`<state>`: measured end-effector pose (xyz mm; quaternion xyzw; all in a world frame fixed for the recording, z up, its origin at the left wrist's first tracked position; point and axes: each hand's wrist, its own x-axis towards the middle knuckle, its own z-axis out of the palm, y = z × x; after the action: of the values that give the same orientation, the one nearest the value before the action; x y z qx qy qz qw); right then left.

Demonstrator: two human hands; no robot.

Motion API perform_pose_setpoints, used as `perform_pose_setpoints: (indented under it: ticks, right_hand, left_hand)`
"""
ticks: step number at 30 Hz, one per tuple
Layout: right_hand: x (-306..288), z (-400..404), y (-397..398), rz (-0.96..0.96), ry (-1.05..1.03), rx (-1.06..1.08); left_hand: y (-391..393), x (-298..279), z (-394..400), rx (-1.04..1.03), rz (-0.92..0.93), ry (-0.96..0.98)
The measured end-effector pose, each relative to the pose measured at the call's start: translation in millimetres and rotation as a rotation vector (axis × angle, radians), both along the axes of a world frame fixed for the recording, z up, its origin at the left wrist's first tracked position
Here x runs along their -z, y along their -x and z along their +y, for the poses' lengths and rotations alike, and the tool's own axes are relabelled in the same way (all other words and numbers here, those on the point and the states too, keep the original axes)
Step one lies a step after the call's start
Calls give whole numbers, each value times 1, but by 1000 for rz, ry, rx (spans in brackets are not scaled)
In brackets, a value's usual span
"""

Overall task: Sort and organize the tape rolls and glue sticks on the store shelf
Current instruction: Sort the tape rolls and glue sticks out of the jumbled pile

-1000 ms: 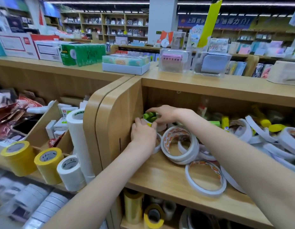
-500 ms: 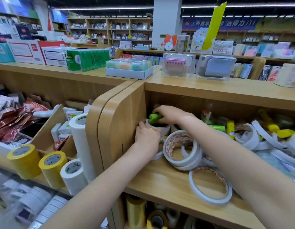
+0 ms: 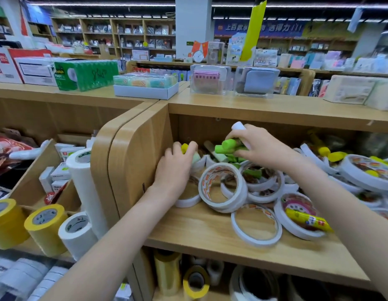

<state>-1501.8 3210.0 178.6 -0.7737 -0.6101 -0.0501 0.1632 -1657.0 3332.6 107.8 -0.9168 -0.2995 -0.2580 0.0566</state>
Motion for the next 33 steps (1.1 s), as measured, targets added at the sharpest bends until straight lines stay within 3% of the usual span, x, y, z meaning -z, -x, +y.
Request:
perform_pose_setpoints:
  ticks: [4,7,16,21,25,28,33]
  right_hand:
    - [0,-48,-16,-26,-72,160]
    - [4,-106,-31,-26,-159,297]
    - [26,-277,-104,72,-358,699]
    - [25,-355,-167,57,-430,712]
    - [22,-400,-237,65,-343,666]
    - [27,-420,-281,-15,-344,665]
    - [47,-429,-337,-108,-36,563]
  left_hand:
    - [-4,-28,-17,219,-346,206]
    - [-24,-46,-42,384,-447,344]
    - [-123,-67,-173,809,-275,337]
    - [-192,-57,-238,875,-221,396]
    - [-245,-57,-285,838,-246,488]
    - [-276,-63,-320,801,-212,455]
    - [-317,-71,-361,755,-142,476]
